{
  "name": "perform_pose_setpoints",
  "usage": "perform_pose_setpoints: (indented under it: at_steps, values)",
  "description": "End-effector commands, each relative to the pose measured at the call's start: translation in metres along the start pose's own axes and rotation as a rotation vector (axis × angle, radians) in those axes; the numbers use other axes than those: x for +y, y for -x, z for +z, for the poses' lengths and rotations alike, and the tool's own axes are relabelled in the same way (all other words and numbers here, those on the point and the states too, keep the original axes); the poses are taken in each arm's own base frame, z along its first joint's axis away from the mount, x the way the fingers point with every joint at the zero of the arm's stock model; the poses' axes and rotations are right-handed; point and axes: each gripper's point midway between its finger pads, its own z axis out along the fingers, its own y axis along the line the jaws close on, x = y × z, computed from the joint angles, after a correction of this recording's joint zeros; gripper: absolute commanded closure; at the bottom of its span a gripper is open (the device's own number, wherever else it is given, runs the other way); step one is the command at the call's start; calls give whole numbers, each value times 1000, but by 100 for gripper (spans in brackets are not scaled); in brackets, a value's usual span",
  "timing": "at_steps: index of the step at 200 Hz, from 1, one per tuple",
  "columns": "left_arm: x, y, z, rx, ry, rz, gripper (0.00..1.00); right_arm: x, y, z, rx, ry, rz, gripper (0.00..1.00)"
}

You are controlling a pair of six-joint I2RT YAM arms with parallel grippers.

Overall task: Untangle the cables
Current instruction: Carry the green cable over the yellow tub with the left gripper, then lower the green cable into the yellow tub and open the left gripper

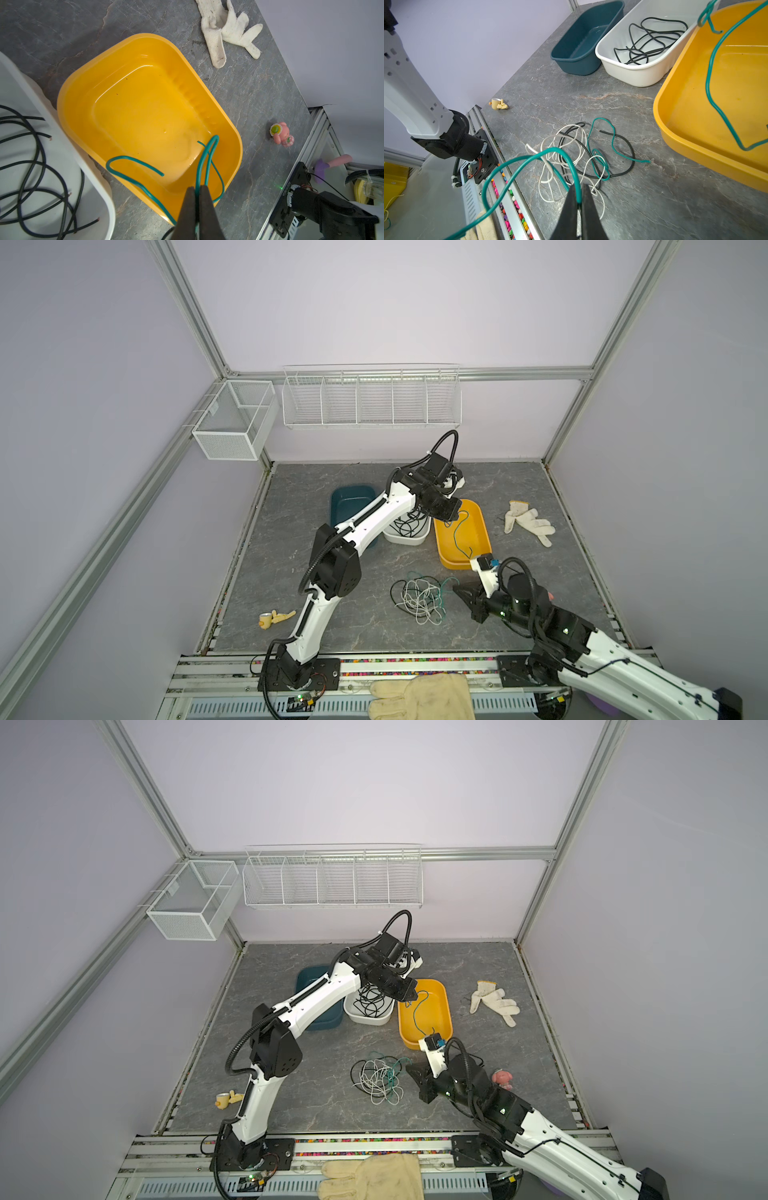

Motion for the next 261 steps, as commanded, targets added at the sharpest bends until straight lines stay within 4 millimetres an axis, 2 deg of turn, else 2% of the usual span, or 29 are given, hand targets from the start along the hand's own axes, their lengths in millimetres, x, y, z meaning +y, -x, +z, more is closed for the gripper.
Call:
perform_pose_setpoints:
  at_steps: [1, 26, 85, 131, 144, 205, 261]
  values:
    - [1, -7, 2, 51, -9, 15, 100, -3, -4, 1, 3, -7, 3, 93]
    - [0, -7, 13, 63, -24, 11, 100, -4, -4, 1, 3, -9, 4, 93]
    - [2, -27, 40, 137, -37, 5, 100, -6, -5, 3, 10, -18, 6, 93]
    - [-3, -27, 47, 139, -50, 6, 100, -7, -7, 6, 20, -23, 6, 93]
    - [-3, -29, 49, 145, -53, 8, 97, -7, -7, 6, 21, -25, 5, 94]
    - [-5, -30, 43, 151, -45, 24, 79, -8, -6, 6, 18, -30, 5, 93]
    - [-12, -23, 17, 122, -27, 58, 63, -10, -6, 6, 17, -40, 7, 93]
